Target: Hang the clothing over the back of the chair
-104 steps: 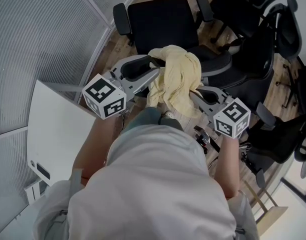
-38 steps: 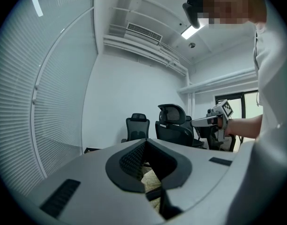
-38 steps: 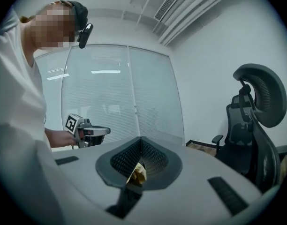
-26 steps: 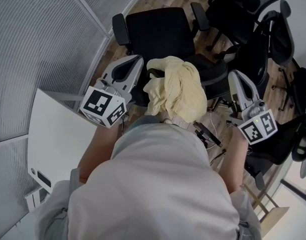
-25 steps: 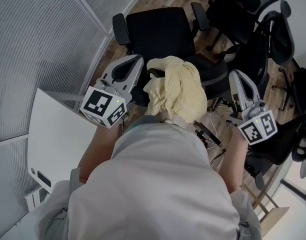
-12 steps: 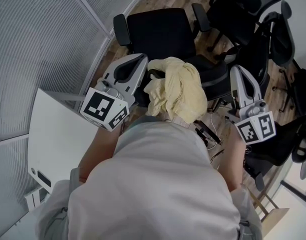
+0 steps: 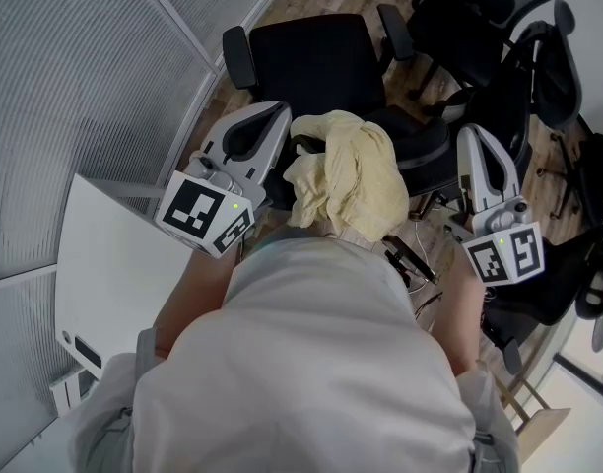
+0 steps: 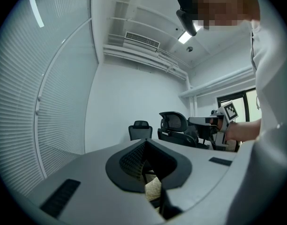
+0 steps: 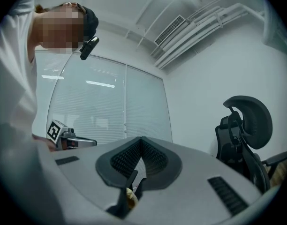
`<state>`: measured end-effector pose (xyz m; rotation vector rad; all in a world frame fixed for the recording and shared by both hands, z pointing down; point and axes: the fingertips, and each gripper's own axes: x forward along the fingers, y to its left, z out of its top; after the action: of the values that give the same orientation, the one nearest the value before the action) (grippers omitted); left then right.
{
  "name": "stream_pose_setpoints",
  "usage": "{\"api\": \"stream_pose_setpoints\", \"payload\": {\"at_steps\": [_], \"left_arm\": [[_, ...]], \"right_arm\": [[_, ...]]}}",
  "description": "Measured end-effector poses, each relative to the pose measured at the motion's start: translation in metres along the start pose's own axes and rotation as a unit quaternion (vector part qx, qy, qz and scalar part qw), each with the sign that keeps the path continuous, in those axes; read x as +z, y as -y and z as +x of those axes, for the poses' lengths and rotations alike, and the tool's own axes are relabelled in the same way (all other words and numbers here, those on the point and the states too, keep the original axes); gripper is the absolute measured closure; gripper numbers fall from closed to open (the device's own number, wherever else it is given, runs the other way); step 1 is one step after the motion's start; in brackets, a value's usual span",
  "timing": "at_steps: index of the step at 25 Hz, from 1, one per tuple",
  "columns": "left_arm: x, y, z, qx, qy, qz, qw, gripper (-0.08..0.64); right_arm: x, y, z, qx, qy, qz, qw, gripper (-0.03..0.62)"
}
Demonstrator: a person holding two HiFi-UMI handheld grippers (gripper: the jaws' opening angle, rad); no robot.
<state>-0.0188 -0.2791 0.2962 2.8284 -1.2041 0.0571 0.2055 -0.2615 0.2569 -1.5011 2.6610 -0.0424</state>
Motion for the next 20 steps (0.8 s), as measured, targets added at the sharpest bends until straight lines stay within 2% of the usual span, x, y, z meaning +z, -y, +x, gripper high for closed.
{"api": "stream_pose_setpoints", "payload": {"at_steps": [20], "left_arm": [[-0.0056,0.0031,0.0010,0.000,-0.004,-0.005,1.0000,0.546]], "right_arm": [[-0.0094,-0.0048,0.0033,0.005,-0.011,-0.001,1.000,0.571]]}}
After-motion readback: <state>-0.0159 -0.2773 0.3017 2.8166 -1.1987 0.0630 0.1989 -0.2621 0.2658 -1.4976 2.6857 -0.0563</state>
